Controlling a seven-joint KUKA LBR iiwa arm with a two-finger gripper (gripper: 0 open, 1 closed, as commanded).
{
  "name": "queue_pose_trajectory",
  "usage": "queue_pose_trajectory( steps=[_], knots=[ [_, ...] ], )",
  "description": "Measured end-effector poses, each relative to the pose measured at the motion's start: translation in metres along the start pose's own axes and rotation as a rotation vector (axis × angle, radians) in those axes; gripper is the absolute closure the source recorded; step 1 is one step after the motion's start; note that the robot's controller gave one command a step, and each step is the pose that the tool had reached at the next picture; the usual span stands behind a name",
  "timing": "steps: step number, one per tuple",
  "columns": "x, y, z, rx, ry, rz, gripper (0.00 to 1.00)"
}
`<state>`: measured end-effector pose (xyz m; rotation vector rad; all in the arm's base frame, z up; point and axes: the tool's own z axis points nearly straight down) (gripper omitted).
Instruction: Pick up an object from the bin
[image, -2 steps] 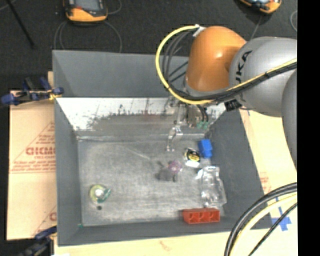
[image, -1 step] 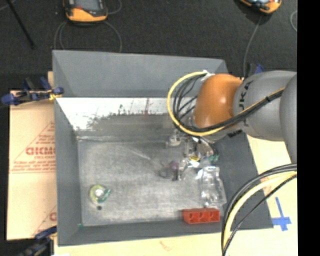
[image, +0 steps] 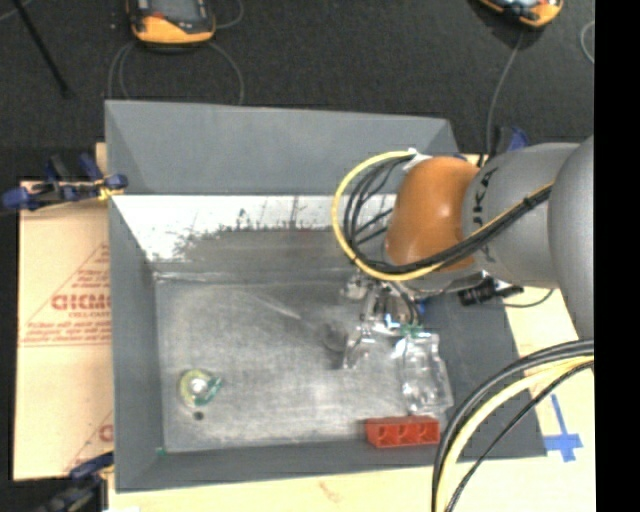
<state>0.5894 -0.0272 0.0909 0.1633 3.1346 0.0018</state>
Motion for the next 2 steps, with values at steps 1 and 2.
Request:
queue_pose_trajectory(
  steps=[1, 2],
  knots=[
    [0.0, 0.0, 0.0, 0.001, 0.0, -0.001, 1.0],
    [-0.008, 0.012, -0.131, 0.002, -0.01, -0.077, 1.0]
  ],
)
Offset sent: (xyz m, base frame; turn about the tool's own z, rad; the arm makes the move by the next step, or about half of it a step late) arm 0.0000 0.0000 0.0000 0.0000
